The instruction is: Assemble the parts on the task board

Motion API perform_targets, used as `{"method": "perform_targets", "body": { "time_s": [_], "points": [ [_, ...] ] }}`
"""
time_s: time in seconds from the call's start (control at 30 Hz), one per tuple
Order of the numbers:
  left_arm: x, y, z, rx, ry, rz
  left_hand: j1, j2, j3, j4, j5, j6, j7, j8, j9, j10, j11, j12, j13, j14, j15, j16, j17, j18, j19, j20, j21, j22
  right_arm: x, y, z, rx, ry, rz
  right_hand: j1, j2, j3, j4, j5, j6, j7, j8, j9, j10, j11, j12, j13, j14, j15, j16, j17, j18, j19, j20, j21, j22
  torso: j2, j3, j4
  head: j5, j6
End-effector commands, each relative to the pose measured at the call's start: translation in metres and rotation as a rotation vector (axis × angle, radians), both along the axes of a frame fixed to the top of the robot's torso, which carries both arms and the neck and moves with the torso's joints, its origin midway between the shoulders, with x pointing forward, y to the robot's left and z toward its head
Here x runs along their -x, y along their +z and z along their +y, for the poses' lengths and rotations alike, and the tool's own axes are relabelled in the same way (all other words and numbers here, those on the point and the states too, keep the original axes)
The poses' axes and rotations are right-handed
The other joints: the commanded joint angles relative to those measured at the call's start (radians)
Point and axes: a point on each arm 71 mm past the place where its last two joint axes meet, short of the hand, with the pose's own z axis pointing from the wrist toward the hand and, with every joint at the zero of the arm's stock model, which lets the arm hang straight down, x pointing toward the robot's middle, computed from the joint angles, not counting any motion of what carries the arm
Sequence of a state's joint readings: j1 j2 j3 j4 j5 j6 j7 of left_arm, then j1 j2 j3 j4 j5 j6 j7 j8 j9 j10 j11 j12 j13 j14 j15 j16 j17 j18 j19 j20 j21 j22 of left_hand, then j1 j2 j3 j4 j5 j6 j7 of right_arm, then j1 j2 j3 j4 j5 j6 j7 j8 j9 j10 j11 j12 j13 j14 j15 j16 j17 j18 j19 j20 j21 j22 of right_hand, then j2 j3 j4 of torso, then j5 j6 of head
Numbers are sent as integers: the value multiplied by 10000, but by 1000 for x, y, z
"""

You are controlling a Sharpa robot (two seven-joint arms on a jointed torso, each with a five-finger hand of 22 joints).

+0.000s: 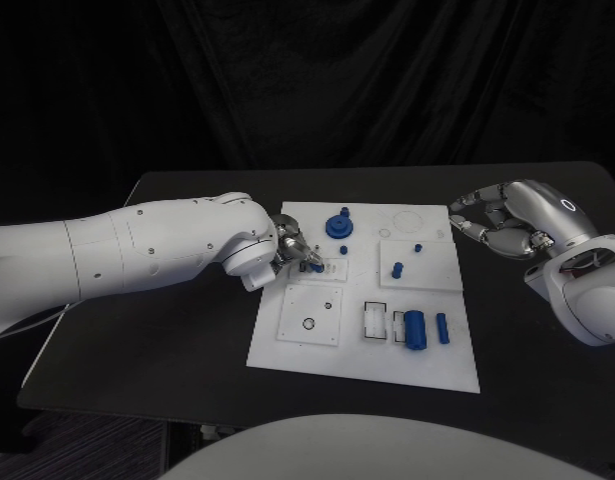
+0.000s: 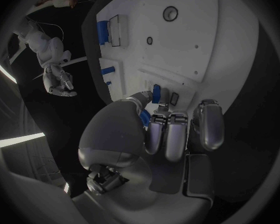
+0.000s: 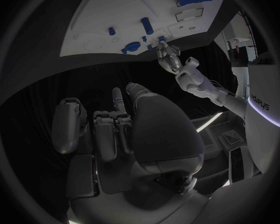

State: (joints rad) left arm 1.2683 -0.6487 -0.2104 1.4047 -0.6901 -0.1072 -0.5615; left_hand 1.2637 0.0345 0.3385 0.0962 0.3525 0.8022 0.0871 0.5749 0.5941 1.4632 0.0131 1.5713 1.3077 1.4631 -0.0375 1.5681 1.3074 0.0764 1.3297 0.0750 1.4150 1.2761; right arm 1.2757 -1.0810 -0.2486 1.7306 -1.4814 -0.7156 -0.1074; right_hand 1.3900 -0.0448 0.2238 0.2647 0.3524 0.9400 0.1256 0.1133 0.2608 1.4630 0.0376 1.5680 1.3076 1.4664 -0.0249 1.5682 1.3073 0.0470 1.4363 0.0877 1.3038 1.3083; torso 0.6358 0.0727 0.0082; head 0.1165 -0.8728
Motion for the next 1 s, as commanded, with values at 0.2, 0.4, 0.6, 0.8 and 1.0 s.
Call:
{"method": "perform_targets", "body": {
  "time_s": [0.2,0.4,0.6,0.8,1.0],
  "points": [
    [2,4,8,351,464,-702,-9,-52,697,-723,-268,24,-120,198,454,1076,-93,-5,2631,1077,-82,27,2634,-24,65,-68,-12,76,1,-3,-2,15,-214,254,114,3,37,-29,72,74,-13,-39,-14,971,59,-85,2477,1043,41,26,2635,201,-81,5,-79,1647,1,-2,6,-37,2],
    [3,7,10,311,442,-1157,-45,-81,709,-725,-468,37,-145,203,483,1076,-113,-5,2631,1077,-100,27,2634,-30,104,-82,-2,115,1,-3,-3,18,-233,269,141,-10,47,-49,94,77,-12,-43,-18,957,59,-99,2457,1043,42,26,2635,211,-103,5,-125,1632,2,-1,6,-35,2],
    [2,7,5,128,130,-1193,-148,-70,706,-645,-749,42,-164,174,501,1076,-130,-5,2631,1077,-117,27,2634,-25,100,-101,-28,105,1,-4,-3,28,-246,296,153,-18,51,-58,101,77,-11,-45,-19,945,60,-112,2440,1043,42,26,2635,215,-110,5,-142,1627,-8,4,8,-43,2],
    [0,6,-2,155,-87,-1242,-252,-51,659,-528,-886,48,-172,137,501,1076,-134,-5,2631,1077,-124,27,2634,-27,109,-109,-39,118,1,-5,-3,39,-256,326,190,-36,63,-87,114,83,-11,-49,-22,931,60,-127,2419,1043,41,26,2635,224,-131,5,-189,1612,-14,9,-3,-46,2],
    [1,5,-5,79,-222,-1225,-279,-42,643,-489,-918,53,-174,128,501,1076,-136,-5,2631,1077,-125,27,2634,-26,107,-111,-44,117,1,-5,-3,45,-250,351,217,-45,74,-108,123,88,-11,-51,-24,913,59,-145,2395,1043,41,26,2635,234,-150,4,-231,1598,6,1,-1,-16,2]
  ]
}}
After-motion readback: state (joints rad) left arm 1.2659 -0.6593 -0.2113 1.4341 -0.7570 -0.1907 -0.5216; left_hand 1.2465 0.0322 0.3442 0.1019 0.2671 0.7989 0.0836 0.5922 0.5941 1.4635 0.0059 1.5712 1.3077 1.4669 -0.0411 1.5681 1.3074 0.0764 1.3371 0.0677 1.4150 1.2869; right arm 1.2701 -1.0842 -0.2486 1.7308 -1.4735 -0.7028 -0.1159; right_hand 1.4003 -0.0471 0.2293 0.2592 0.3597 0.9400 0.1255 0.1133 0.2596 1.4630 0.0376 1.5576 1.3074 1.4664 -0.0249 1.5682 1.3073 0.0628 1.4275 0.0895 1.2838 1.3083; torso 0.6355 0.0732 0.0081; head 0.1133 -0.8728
